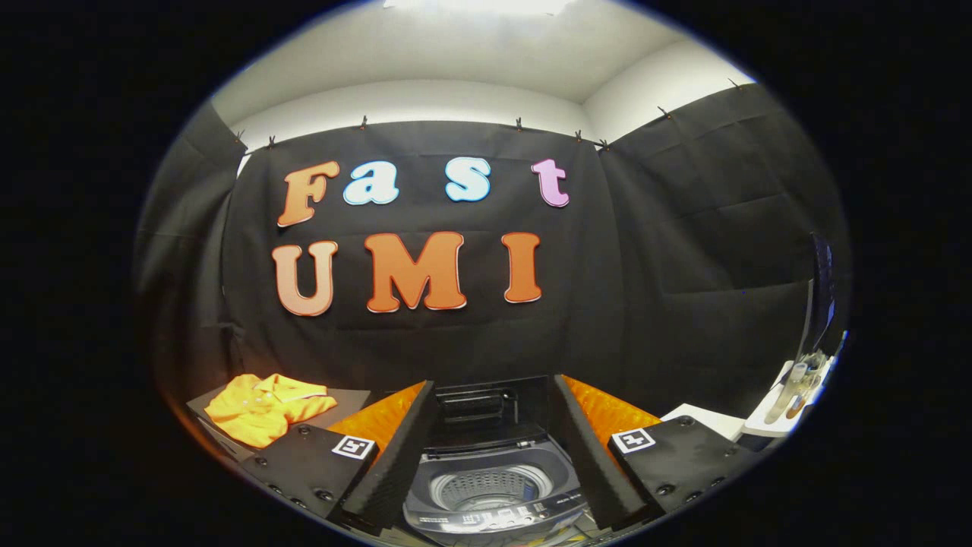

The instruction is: Put the clothes into the washing machine and then close the washing machine lid.

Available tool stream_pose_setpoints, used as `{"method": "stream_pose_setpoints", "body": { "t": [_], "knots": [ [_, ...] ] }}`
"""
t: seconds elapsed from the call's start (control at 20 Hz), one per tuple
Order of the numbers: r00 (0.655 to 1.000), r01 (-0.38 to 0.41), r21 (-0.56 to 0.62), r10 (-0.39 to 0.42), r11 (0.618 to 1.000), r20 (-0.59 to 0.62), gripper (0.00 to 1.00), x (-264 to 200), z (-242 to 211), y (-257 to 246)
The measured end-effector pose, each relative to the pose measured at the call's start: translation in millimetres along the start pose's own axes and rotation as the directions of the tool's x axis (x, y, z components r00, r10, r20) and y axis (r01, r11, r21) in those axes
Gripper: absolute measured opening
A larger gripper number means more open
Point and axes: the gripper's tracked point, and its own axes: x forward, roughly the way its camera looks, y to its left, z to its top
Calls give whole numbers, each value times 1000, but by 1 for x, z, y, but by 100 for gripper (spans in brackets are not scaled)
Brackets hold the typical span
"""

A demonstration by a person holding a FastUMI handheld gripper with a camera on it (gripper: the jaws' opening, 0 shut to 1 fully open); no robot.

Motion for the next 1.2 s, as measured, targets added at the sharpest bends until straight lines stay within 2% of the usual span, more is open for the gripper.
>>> {"method": "stream_pose_setpoints", "body": {
  "t": [0.45,0.65,0.85,1.05,1.1,1.2],
  "knots": [
    [999,-36,22,37,999,-14,98,-1,3,17],
    [989,-142,143,146,979,-20,98,3,13,53],
    [968,-240,95,245,966,-53,98,23,30,100],
    [897,-411,87,420,907,-136,98,42,34,186],
    [871,-454,97,464,886,-160,98,45,32,209],
    [796,-554,131,569,822,-208,98,43,24,258]
  ]
}}
